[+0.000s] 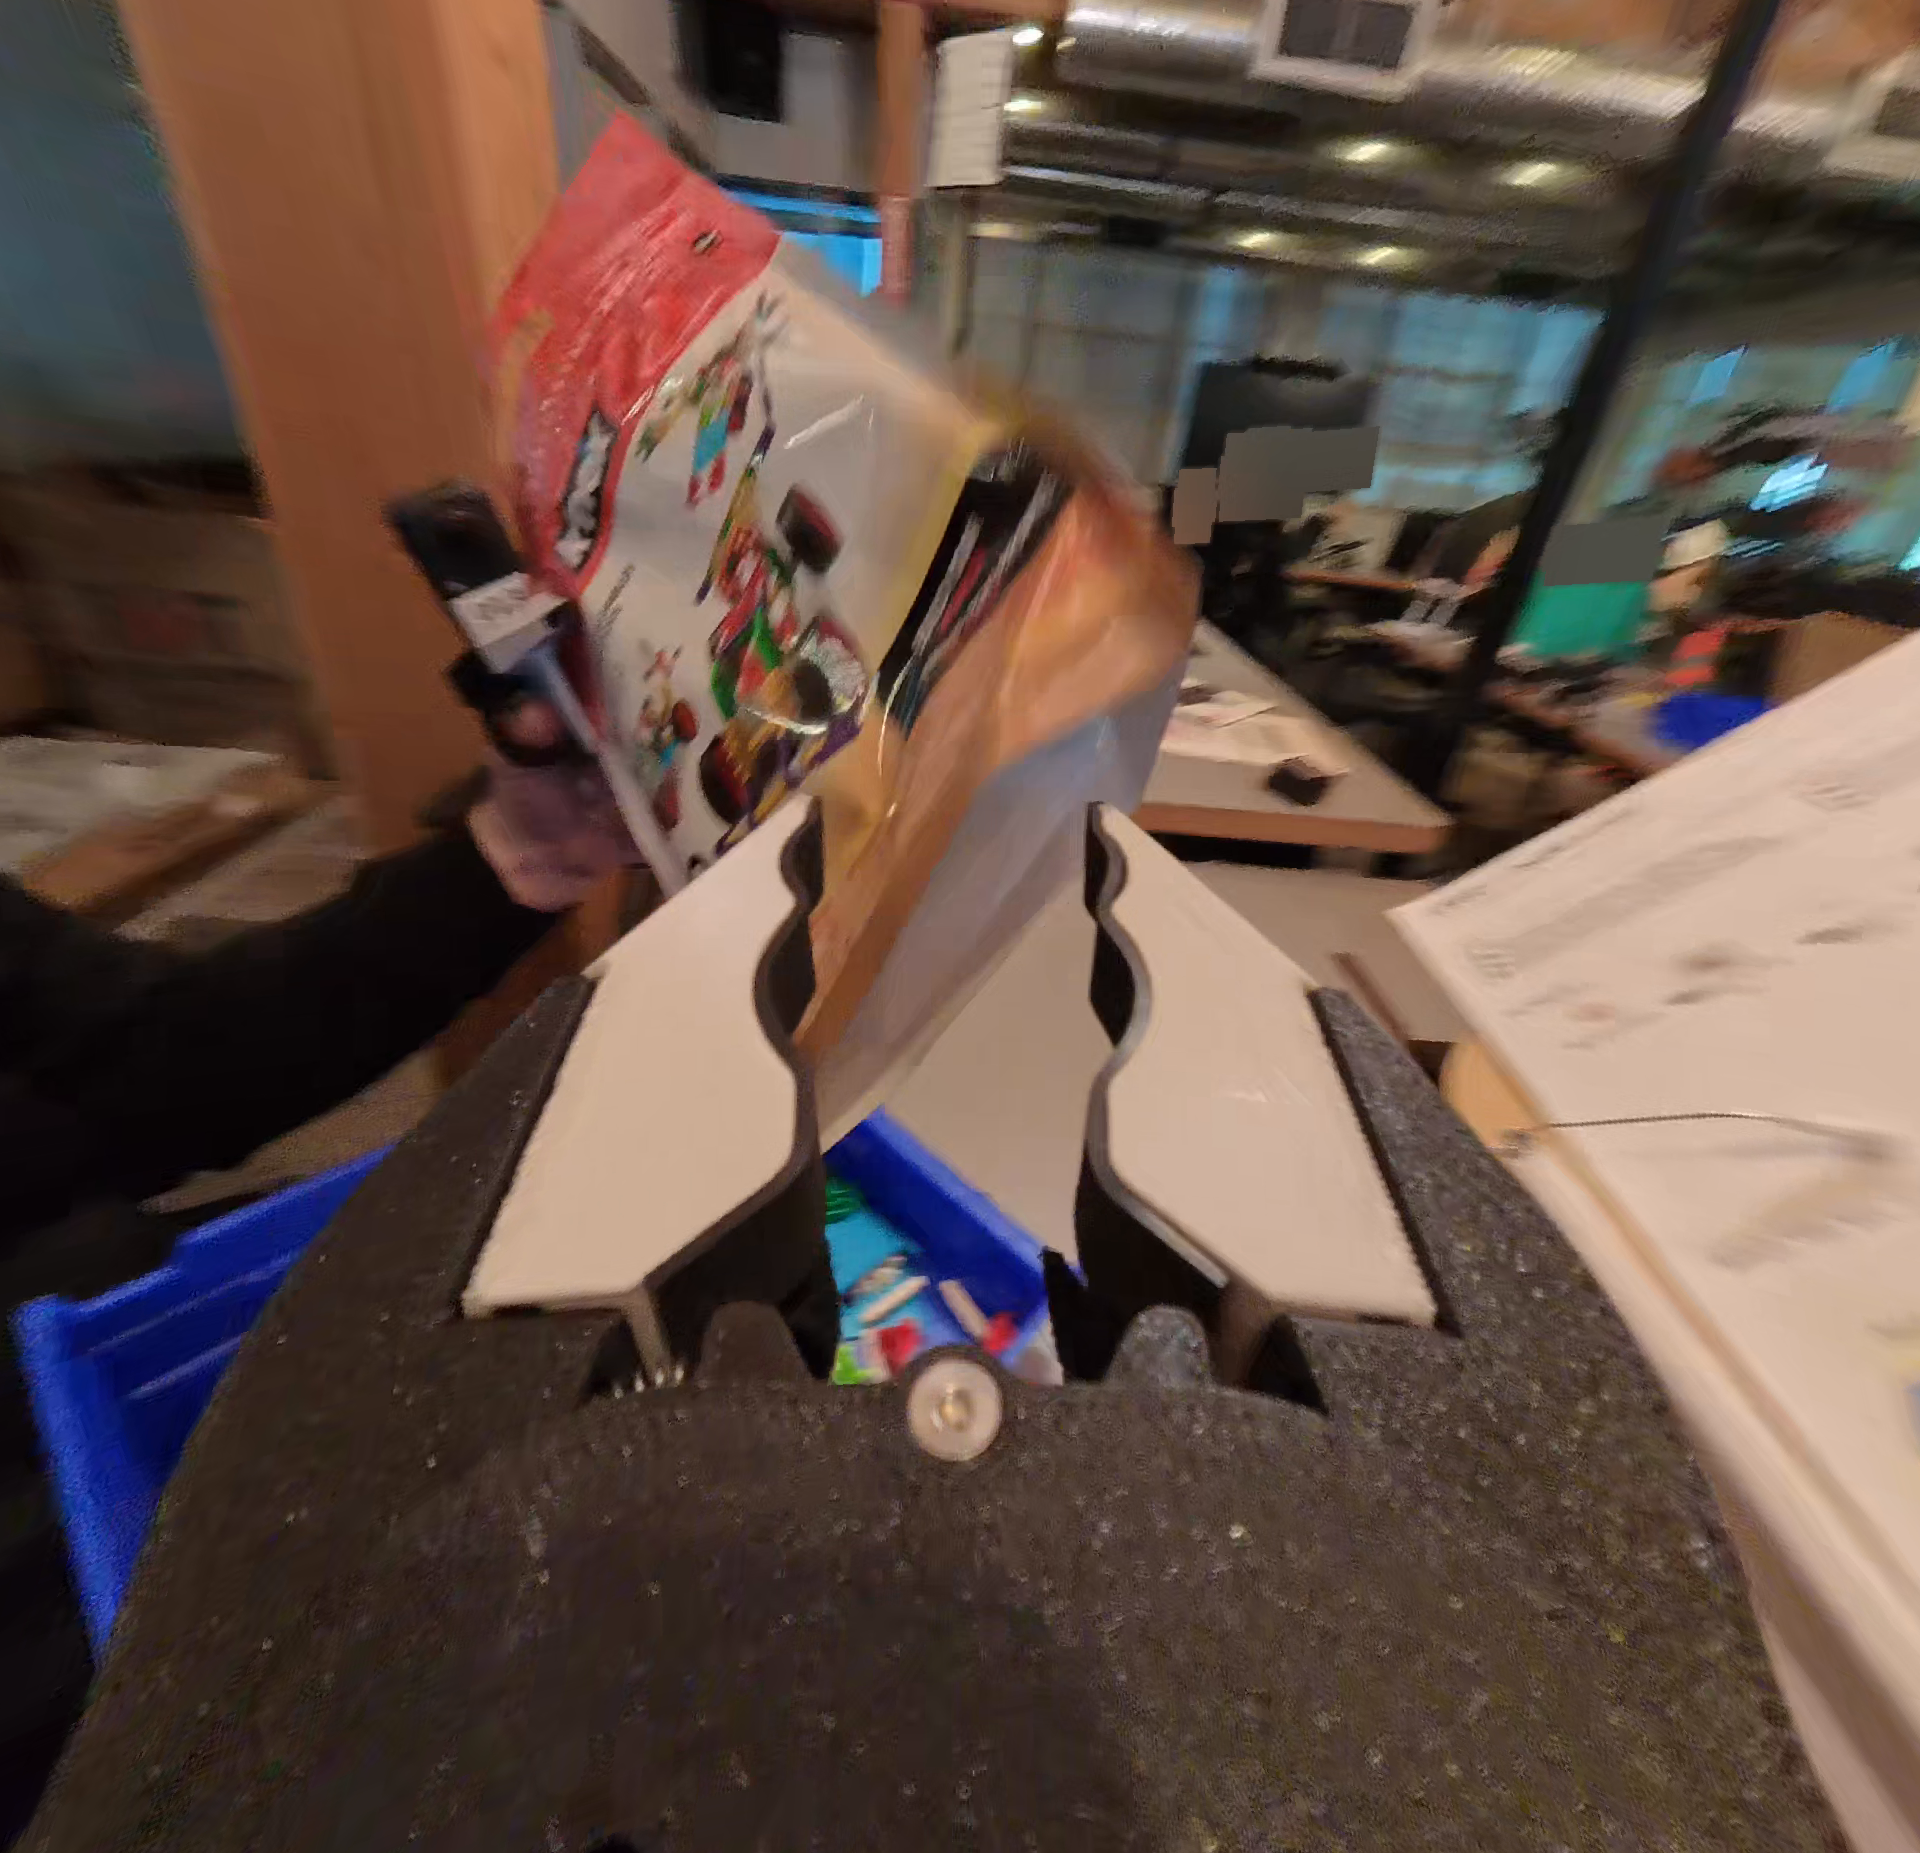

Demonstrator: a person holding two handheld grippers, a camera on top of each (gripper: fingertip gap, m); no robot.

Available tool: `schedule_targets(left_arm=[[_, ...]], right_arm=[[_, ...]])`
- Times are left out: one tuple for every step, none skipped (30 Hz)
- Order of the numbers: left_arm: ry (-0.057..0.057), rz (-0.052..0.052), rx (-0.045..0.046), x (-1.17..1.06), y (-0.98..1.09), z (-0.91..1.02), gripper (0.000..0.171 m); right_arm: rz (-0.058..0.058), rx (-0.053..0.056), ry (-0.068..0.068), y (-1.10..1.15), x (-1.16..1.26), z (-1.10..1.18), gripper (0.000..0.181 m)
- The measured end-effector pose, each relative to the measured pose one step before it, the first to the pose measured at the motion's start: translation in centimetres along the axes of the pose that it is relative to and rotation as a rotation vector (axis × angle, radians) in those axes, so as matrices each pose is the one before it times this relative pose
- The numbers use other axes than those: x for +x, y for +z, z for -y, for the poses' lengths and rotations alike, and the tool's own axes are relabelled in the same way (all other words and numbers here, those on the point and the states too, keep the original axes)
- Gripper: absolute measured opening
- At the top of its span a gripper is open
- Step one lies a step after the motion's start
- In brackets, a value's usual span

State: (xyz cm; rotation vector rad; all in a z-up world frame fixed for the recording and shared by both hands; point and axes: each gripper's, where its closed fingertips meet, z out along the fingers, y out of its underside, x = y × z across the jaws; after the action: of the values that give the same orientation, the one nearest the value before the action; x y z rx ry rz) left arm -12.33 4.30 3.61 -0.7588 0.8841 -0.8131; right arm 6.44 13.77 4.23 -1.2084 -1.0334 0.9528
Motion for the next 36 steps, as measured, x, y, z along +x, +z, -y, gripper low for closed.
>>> schedule_targets(left_arm=[[0.023,-0.0239,-0.05008,0.195,-0.016,-0.464,0.0],[0.0233,-0.0347,-0.04724,0.457,0.06,-0.37,0.0],[0.0351,-0.0081,-0.03933,0.089,0.146,-0.157,0.0],[0.0286,-0.021,-0.03206,0.224,0.199,0.013,0.0],[0.027,-0.0307,-0.02827,0.344,0.241,0.14,0.0],[0.027,-0.0298,-0.02263,0.333,0.242,0.27,0.0],[0.0184,-0.0254,-0.01836,0.207,0.167,0.322,0.0],[0.0208,-0.0156,-0.01549,0.081,0.094,0.292,0.0],[0.0131,-0.0215,-0.01151,0.189,0.026,0.291,0.0],[0.0076,-0.0189,-0.00988,0.173,-0.024,0.227,0.0],[0.0105,0.0006,-0.00722,-0.127,-0.091,0.096,0.0],[-0.0003,-0.0024,0.00254,-0.15,-0.212,0.069,0.0],[-0.0133,-0.0107,0.02028,-0.079,-0.368,0.245,0.0],[-0.0171,-0.0066,0.02916,-0.159,-0.371,0.304,0.0],[-0.0168,-0.0071,0.0243,-0.201,-0.288,0.118,0.0],[-0.0283,-0.0106,0.02069,-0.258,-0.242,-0.017,0.0],[-0.0231,0.0067,0.00596,-0.541,-0.195,-0.279,0.0],[-0.0282,0.0078,0.01537,-0.575,-0.168,-0.222,0.0],[-0.0415,0.0203,0.02274,-0.786,-0.188,-0.159,0.001],[-0.0223,0.0546,0.01513,-1.125,-0.303,-0.201,0.008],[-0.0123,0.0707,0.00807,-1.216,-0.434,-0.225,0.019],[-0.0186,0.0527,0.01803,-0.892,-0.558,-0.045,0.032],[-0.0196,0.042,0.03018,-0.664,-0.661,0.172,0.039],[-0.0238,0.0613,0.03011,-0.933,-0.718,0.164,0.046],[-0.0362,0.0533,0.02353,-0.812,-0.679,-0.023,0.058],[-0.0322,0.032,0.01075,-0.394,-0.593,-0.38,0.066],[-0.0287,0.0532,-0.01348,-0.7,-0.522,-0.883,0.075],[-0.0309,0.044,-0.02951,-0.569,-0.411,-1.257,0.079],[-0.0374,-0.0107,-0.02281,0.276,-0.261,-1.291,0.082],[-0.055,-0.0199,-0.0178,0.408,-0.058,-1.355,0.082],[-0.0507,-0.0223,-0.03139,0.494,0.261,-1.59,0.081],[-0.0138,-0.0255,-0.03424,0.742,0.57,-1.569,0.081],[0.0126,-0.0058,-0.02504,0.596,0.838,-1.242,0.078],[0.0115,-0.011,-0.0306,0.703,1.042,-1.059,0.074],[0.0072,-0.0297,-0.03034,0.966,1.092,-0.77,0.071],[0.012,-0.0146,-0.00929,0.692,0.96,-0.243,0.064]], right_arm=[[-0.0489,0.0081,-0.0582,-0.655,0.382,1.108,0.051],[-0.0166,-0.0032,-0.0674,-0.318,-0.114,1.08,0.051],[-0.0135,-0.0243,-0.0702,0.097,-0.078,0.791,0.052],[-0.0131,-0.0426,-0.0606,0.431,0.129,0.42,0.056],[0.0264,-0.0554,-0.0455,0.659,-0.252,0.003,0.062],[0.0552,-0.0699,-0.0305,0.75,-0.484,-0.446,0.065],[0.0536,-0.0598,-0.0166,0.663,-0.353,-0.553,0.065],[0.0835,-0.0446,0.003,0.53,-0.72,-0.574,0.058],[0.0968,-0.0315,0.0181,0.391,-0.91,-0.503,0.045],[0.0687,-0.0079,0.0187,0.273,-0.58,-0.196,0.025],[0.0598,0.0128,0.0158,0.183,-0.619,0.065,0.001],[0.0683,0.0024,0.0125,0.215,-0.956,-0.125,0.0],[0.0493,0.0,0.0096,0.277,-0.832,-0.217,0.0],[0.0407,-0.0077,0.0071,0.386,-0.777,-0.311,0.0],[0.0367,-0.0004,-0.0091,0.453,-0.816,-0.208,0.0],[0.0296,-0.0014,-0.0045,0.518,-0.614,-0.237,0.0],[-0.001,-0.0075,0.0037,0.502,0.006,-0.277,0.0],[-0.0124,0.0116,-0.0125,0.227,0.139,0.012,0.0],[-0.0053,0.0344,0.0062,-0.172,0.145,0.334,0.0],[-0.0192,0.0417,0.0207,-0.479,0.457,0.435,0.0],[-0.0272,0.0392,0.0111,-0.547,0.501,0.402,0.0],[-0.0393,0.0136,0.0043,-0.419,0.623,0.025,0.0],[-0.0475,0.0077,-0.0018,-0.352,0.708,-0.093,0.0],[-0.0212,0.0199,0.0071,-0.337,0.35,0.056,0.0],[-0.0194,0.0261,0.0084,-0.302,0.292,0.18,0.0],[-0.0254,0.0219,0.0064,-0.233,0.347,0.159,0.0],[-0.0199,0.0154,0.0057,-0.174,0.282,0.066,0.0],[-0.014,0.0224,0.0114,-0.151,0.211,0.187,0.0],[-0.0093,0.0309,0.0145,-0.075,0.141,0.318,0.0],[0.0013,0.0213,0.0177,0.039,0.0,0.203,0.0],[-0.0097,0.0089,0.008,0.09,0.109,0.052,0.0],[-0.0096,0.0101,0.0097,0.106,0.118,0.087,0.0],[0.0099,0.0161,0.0187,0.142,-0.141,0.133,0.0],[0.0095,0.0145,0.0193,0.181,-0.142,0.077,0.0],[-0.0014,0.0083,0.0074,0.206,-0.047,-0.025,0.0],[0.0051,0.0013,0.0104,0.206,-0.15,-0.122,0.0]])
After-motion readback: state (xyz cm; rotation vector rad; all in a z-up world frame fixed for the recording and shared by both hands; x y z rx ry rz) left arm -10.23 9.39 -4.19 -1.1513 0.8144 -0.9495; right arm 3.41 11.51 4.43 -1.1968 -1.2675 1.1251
